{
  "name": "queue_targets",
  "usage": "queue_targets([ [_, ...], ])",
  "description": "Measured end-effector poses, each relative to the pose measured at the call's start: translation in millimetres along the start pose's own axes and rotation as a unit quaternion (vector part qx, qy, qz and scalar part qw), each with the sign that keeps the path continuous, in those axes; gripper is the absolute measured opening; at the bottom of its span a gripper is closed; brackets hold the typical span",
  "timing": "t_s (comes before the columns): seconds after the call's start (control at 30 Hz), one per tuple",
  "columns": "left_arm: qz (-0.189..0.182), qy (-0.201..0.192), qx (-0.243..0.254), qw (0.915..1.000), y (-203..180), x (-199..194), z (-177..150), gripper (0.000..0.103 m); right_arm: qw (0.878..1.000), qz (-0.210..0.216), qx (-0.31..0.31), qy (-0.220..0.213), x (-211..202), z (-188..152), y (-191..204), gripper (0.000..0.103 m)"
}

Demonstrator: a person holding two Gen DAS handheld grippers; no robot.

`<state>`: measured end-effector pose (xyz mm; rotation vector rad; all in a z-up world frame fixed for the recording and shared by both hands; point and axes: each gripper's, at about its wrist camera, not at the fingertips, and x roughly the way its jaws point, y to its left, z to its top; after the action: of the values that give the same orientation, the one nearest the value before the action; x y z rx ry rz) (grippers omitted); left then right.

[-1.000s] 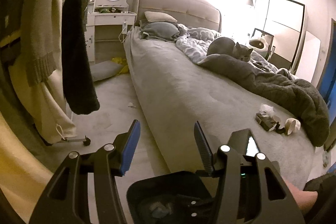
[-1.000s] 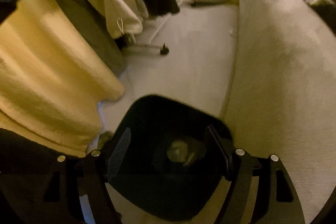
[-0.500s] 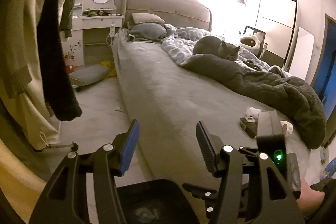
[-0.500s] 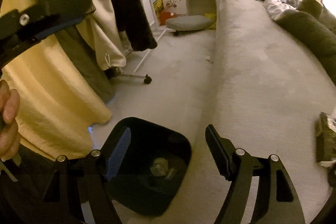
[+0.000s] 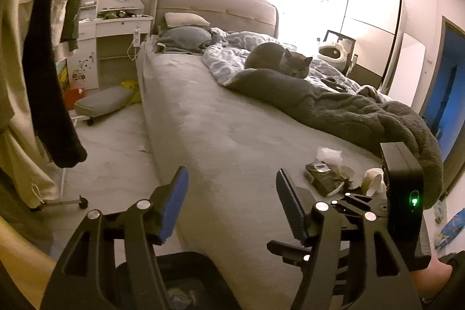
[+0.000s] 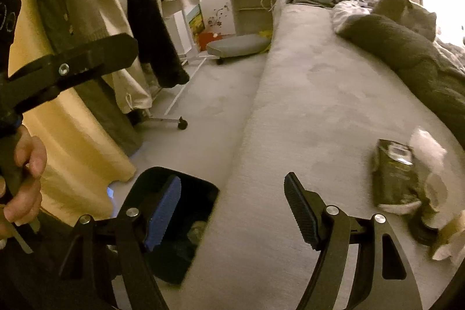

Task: Collect trash
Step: 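Move both open grippers from the bin back over the bed toward the trash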

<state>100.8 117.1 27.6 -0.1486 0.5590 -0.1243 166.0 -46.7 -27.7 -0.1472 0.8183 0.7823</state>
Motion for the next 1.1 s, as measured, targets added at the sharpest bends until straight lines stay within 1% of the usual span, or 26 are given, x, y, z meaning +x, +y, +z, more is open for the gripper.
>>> queue_targets([
  [0.27,-0.020,0.009,0.002,0.9998,-23,15,1,0.072,0.999,-0.034,0.006,-0.026,-29,-1,-29,0.074],
  [0.4,-0.028,0.018,-0.002,0.9995,-31,23,0,0.073,0.998,-0.051,0.014,-0.033,-39,-1,-44,0.074],
  [0.67,-0.049,0.031,-0.009,0.9983,-49,38,0,0.079,0.995,-0.084,0.028,-0.039,-57,-11,-75,0.074],
  [0.93,-0.056,0.043,-0.005,0.9975,-69,53,-3,0.082,0.989,-0.126,0.061,-0.050,-75,-25,-117,0.074],
  [1.1,-0.063,0.057,-0.010,0.9964,-77,70,-6,0.084,0.984,-0.148,0.079,-0.055,-85,-30,-135,0.074],
])
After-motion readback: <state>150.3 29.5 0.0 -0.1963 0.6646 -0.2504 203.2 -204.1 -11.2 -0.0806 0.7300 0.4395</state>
